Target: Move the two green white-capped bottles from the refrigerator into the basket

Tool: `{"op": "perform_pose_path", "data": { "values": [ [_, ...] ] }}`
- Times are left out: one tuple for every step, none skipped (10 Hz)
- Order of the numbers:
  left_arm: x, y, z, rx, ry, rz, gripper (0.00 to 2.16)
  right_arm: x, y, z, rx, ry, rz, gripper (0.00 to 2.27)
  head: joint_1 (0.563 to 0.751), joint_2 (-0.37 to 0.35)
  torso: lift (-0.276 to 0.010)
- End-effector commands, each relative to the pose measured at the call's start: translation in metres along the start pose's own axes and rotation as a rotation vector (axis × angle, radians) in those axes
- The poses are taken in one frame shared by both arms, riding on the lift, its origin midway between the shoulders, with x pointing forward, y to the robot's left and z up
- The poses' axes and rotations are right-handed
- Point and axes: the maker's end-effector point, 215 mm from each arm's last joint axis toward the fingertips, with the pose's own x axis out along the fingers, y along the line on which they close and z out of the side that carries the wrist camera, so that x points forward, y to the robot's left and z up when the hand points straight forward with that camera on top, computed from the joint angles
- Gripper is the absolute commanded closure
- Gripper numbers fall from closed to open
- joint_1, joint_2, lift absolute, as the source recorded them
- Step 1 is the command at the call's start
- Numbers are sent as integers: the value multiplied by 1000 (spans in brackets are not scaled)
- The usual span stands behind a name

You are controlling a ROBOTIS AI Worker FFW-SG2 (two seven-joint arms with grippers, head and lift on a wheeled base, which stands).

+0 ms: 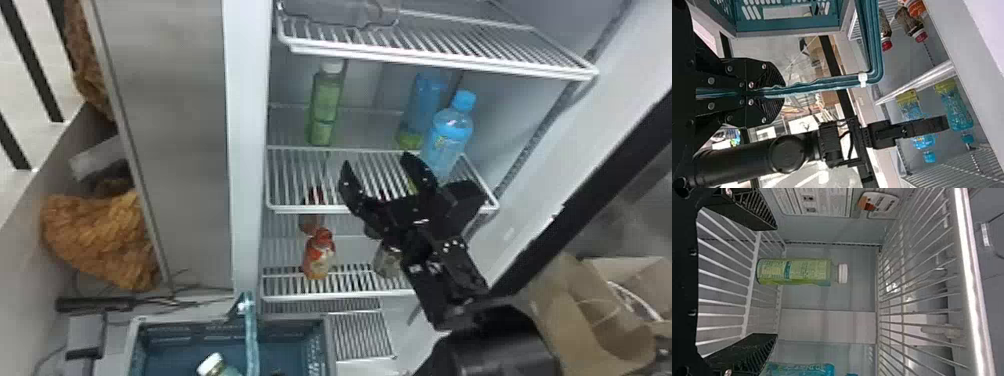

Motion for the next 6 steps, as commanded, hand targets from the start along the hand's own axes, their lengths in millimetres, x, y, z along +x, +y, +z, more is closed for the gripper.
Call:
{"op": "perform_pose_path", "data": {
  "values": [
    [3, -2, 1, 7, 3, -5, 1200, 16, -2, -5, 0, -4, 2, 61, 695, -233, -4],
    [3, -2, 1, 7, 3, -5, 1200, 25, -3, -3, -1, -11, 3, 51, 695, -229, -4],
    [2, -1, 1, 6, 2, -5, 1200, 34, -2, 0, 0, -16, 8, 41, 695, -227, -4],
    [3, -2, 1, 6, 1, -6, 1200, 43, -2, -1, -1, -15, 11, 41, 695, -224, -4],
    [4, -2, 1, 6, 4, -8, 1200, 51, -2, 0, 1, -15, 13, 39, 695, -218, -4],
    [6, -3, 2, 9, 4, -13, 1200, 58, -2, -3, 2, -10, 14, 39, 695, -213, -4]
  ]
}}
